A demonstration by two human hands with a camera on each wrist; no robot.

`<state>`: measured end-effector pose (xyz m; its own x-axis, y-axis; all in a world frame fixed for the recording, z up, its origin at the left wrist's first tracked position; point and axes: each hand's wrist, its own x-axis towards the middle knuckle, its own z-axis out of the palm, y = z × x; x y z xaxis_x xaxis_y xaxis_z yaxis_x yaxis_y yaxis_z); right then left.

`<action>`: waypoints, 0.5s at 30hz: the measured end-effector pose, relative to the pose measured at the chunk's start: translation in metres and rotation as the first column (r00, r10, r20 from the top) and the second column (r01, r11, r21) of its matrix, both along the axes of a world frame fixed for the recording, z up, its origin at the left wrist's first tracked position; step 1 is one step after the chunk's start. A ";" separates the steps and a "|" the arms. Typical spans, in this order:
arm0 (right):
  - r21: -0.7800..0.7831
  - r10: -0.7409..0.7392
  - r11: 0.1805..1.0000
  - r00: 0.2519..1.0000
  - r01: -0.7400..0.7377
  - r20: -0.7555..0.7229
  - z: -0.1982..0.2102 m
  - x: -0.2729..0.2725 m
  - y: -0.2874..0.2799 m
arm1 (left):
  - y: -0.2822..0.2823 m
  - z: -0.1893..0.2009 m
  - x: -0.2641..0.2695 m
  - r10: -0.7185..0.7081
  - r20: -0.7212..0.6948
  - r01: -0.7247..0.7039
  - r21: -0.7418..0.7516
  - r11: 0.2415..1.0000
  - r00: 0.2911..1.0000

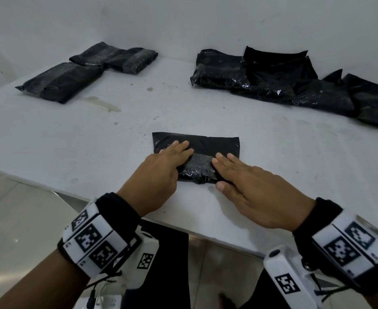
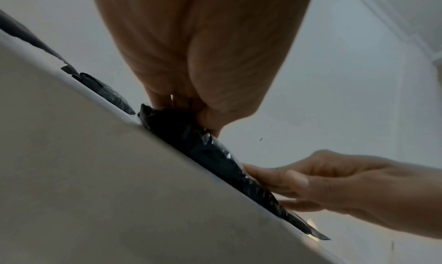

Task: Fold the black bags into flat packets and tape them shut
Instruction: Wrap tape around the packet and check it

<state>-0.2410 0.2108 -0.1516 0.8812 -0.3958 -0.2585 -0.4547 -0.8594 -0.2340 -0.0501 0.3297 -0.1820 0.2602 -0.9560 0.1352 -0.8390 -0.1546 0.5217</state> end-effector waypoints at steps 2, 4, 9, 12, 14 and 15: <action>0.016 -0.003 1.000 1.000 0.003 -0.008 -0.002 -0.002 0.002 | 0.001 0.000 0.001 -0.011 -0.022 0.011 -0.016 1.000 1.000; 0.055 -0.004 0.998 1.000 0.003 0.005 -0.005 -0.002 0.002 | 0.000 0.000 0.003 -0.014 -0.030 0.014 -0.014 1.000 0.999; 0.239 0.004 0.971 1.000 0.001 -0.018 -0.003 -0.005 -0.007 | 0.000 -0.003 0.009 -0.040 -0.053 0.038 -0.042 0.998 0.998; 0.310 -0.048 0.950 0.999 0.037 0.027 0.006 -0.009 -0.012 | 0.001 -0.003 0.011 -0.046 -0.080 0.041 -0.062 0.997 0.996; 0.232 -0.050 0.972 0.999 0.044 0.017 0.003 -0.012 -0.012 | 0.003 -0.001 0.012 -0.047 -0.113 0.037 -0.087 0.995 0.993; 0.201 -0.041 0.979 0.999 0.042 -0.007 0.000 -0.014 -0.011 | 0.004 0.000 0.012 -0.046 -0.117 0.036 -0.091 0.995 0.992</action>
<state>-0.2551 0.1998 -0.1518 0.8644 -0.3715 -0.3387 -0.4896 -0.7752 -0.3992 -0.0385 0.3333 -0.1822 0.2402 -0.9519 0.1903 -0.7750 -0.0700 0.6280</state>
